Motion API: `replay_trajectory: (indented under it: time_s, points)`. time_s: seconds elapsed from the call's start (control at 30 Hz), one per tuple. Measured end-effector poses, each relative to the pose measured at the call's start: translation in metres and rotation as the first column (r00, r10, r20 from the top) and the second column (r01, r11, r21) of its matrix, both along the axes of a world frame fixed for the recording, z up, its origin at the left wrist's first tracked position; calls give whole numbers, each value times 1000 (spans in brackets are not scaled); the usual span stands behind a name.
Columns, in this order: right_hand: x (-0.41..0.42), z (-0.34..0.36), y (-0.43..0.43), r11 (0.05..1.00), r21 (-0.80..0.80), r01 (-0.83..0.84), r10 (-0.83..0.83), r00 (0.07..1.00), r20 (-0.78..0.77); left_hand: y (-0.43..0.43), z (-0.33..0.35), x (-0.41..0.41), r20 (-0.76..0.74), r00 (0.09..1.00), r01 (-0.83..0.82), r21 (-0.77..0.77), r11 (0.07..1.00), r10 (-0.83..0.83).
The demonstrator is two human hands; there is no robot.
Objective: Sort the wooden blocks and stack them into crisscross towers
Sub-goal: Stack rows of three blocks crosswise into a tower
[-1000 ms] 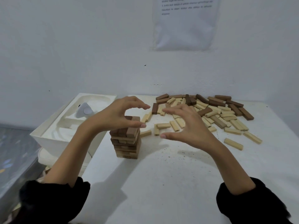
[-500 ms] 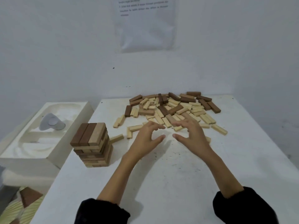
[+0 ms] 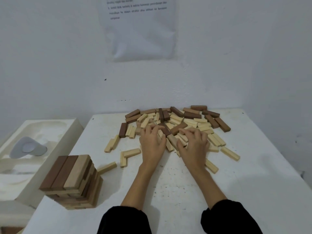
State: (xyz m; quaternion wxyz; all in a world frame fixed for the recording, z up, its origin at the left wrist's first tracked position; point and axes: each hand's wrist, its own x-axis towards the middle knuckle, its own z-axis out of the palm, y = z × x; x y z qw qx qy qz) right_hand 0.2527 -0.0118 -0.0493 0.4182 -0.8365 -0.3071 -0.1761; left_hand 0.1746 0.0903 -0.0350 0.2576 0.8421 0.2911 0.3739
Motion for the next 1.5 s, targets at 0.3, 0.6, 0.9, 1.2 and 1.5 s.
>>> replay_trajectory:
  time_s: [0.3, 0.6, 0.9, 1.2, 1.5]
  points:
    - [32, -10, 33, 969, -207, 136, -129, 991, 46, 30, -9, 30, -240, 970, -35, 52, 998, 47]
    - [37, -2, 30, 994, -79, 76, -79, 996, -35, 36, -6, 24, -388, 921, 35, 101, 994, 7]
    - [61, 14, 31, 973, 146, -180, 209, 953, -219, 40, 8, 20, -467, 883, 67, 32, 997, -45]
    - [68, 13, 77, 948, 17, -318, 313, 923, -222, 50, 13, 11, -516, 856, 80, 60, 995, -38]
    - [68, 14, 90, 937, -187, -295, 266, 950, -162, 46, 14, 11, -553, 832, 17, 108, 994, 46]
